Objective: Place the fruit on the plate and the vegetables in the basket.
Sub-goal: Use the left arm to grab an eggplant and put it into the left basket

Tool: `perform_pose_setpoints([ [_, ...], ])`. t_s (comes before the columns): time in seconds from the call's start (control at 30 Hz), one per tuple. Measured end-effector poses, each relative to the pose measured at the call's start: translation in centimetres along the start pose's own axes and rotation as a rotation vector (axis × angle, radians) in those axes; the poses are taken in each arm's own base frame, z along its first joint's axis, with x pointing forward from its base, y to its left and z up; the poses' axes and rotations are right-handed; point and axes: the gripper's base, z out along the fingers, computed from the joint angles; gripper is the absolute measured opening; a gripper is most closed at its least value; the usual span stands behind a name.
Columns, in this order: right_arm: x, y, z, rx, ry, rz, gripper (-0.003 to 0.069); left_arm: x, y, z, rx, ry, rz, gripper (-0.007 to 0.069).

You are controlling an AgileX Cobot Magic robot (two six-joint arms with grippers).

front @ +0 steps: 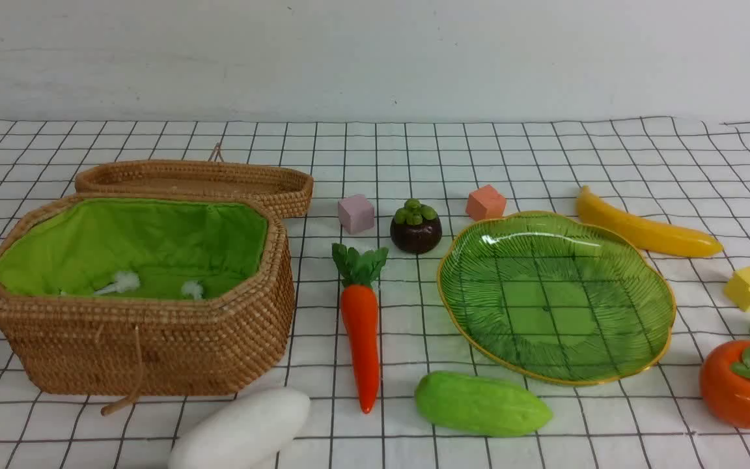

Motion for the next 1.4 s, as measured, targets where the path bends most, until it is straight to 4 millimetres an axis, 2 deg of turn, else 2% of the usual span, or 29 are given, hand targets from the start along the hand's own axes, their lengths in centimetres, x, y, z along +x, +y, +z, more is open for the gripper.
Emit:
perform_pose_setpoints([
  [0.7,0.0,0.0,0.0,0.000,0.000,0.000,0.0238,-0.3,-0.1,0.0,0.009,-0.033,-0.011,0.0227],
  [0.87,0.0,0.0,0.0,0.000,0.000,-0.001,0.0238,-1.6,-0.6,-0.2,0.096,-0.168,-0.294,0.0229],
  [0.9,0.0,0.0,0.0,0.000,0.000,-0.001,0.0238,-2.1,-0.8,-0.3,0.142,-0.209,-0.479,0.0231],
  [0.93,0.0,0.0,0.0,0.000,0.000,-0.001,0.0238,-2.2,-0.8,-0.3,0.143,-0.215,-0.487,0.0232],
  [0.97,0.0,0.0,0.0,-0.003,0.000,-0.001,0.0238,-2.6,-0.8,-0.4,0.179,-0.257,-0.632,0.0234],
  [1.0,0.0,0.0,0.0,-0.006,0.000,-0.002,0.0238,-2.9,-0.7,-0.5,0.196,-0.285,-0.702,0.0236],
  [1.13,0.0,0.1,0.0,-0.013,0.001,-0.005,0.0238,-3.6,-0.5,-0.7,0.221,-0.354,-0.800,0.0236],
  [1.2,0.0,0.1,0.0,-0.013,0.001,-0.005,0.0238,-3.9,-0.9,-1.0,0.231,-0.327,-0.790,0.0224],
  [1.3,0.0,0.1,0.0,-0.013,0.001,-0.005,0.0238,-5.8,-2.0,-1.8,0.236,-0.259,-0.666,0.0141],
  [1.33,0.0,0.1,0.0,-0.013,0.000,-0.005,0.0238,-6.0,-2.1,-1.8,0.235,-0.253,-0.656,0.0134],
  [1.4,-0.1,0.1,0.0,-0.011,-0.007,-0.007,0.0238,-8.4,-3.2,-2.2,0.211,-0.155,-0.511,0.0041],
])
